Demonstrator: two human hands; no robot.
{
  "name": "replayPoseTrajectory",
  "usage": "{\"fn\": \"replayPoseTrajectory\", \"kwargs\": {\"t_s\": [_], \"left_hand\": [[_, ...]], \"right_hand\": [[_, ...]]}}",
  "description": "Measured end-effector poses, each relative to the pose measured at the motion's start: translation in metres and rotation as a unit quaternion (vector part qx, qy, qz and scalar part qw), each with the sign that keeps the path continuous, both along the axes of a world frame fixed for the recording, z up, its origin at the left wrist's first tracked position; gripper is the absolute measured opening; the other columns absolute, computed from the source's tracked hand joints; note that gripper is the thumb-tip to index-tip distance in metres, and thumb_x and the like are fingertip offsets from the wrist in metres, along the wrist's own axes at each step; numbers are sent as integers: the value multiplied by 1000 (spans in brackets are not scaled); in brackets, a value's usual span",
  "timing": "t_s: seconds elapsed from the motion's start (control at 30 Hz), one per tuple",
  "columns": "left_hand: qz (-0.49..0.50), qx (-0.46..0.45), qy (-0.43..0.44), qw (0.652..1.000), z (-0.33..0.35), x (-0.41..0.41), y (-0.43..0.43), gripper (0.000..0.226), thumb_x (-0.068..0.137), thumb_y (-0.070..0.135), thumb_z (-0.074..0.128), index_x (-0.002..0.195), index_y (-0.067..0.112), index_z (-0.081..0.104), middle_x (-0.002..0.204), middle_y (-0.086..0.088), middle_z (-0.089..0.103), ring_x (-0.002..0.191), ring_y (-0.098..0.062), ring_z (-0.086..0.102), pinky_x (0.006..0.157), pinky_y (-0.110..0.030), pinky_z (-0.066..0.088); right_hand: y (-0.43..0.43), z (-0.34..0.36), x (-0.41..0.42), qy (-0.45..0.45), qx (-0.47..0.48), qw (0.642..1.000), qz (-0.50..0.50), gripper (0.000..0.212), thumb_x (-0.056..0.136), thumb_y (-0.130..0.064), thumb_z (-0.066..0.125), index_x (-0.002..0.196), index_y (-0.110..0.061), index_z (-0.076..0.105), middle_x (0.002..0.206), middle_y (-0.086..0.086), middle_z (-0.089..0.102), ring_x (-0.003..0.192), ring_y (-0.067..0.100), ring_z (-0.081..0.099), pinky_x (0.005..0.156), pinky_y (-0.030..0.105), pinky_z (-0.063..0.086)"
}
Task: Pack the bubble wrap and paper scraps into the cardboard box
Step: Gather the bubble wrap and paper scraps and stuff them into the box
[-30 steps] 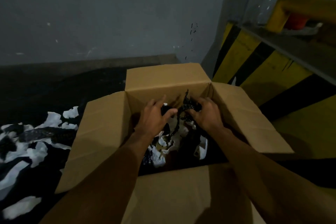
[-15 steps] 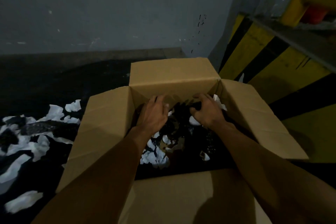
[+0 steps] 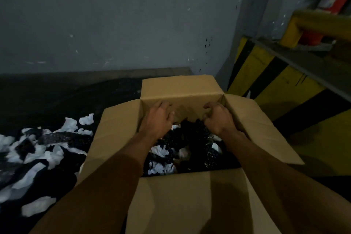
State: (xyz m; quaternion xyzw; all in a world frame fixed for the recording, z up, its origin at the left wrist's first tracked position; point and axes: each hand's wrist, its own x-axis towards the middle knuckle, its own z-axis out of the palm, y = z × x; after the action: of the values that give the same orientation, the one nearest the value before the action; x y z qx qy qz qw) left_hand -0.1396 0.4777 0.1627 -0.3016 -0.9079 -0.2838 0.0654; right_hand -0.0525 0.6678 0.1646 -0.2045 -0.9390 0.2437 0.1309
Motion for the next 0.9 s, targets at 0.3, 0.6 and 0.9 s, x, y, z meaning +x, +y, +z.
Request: {"fn": "replayPoseTrajectory", "kwargs": {"t_s": [0.3, 0.6, 0.9], "left_hand": [[84, 2, 63, 994, 29, 36, -83, 41, 92, 37, 53, 126, 15, 56, 128, -10, 54, 118, -26, 51, 99, -43, 44], [198, 10, 86, 976, 37, 72, -237, 42, 91, 37, 55, 128, 16, 55, 127, -8, 55, 116, -24, 52, 98, -38, 44], [278, 26, 95, 955, 25, 117, -430, 43, 90, 34, 58, 128, 14, 56, 125, -11, 57, 116, -26, 53, 98, -36, 42]], "right_hand": [[-73, 26, 4, 42, -16, 997, 64, 36, 96, -37, 49, 124, -16, 56, 128, 12, 57, 110, 34, 54, 87, 35, 45], [-215, 36, -7, 75, -49, 977, 194, 38, 95, -42, 50, 124, -18, 56, 131, 9, 56, 117, 29, 52, 97, 34, 41], [-402, 29, -4, 110, -33, 963, 245, 36, 93, -40, 54, 120, -17, 60, 119, 13, 60, 110, 30, 57, 93, 35, 44]]}}
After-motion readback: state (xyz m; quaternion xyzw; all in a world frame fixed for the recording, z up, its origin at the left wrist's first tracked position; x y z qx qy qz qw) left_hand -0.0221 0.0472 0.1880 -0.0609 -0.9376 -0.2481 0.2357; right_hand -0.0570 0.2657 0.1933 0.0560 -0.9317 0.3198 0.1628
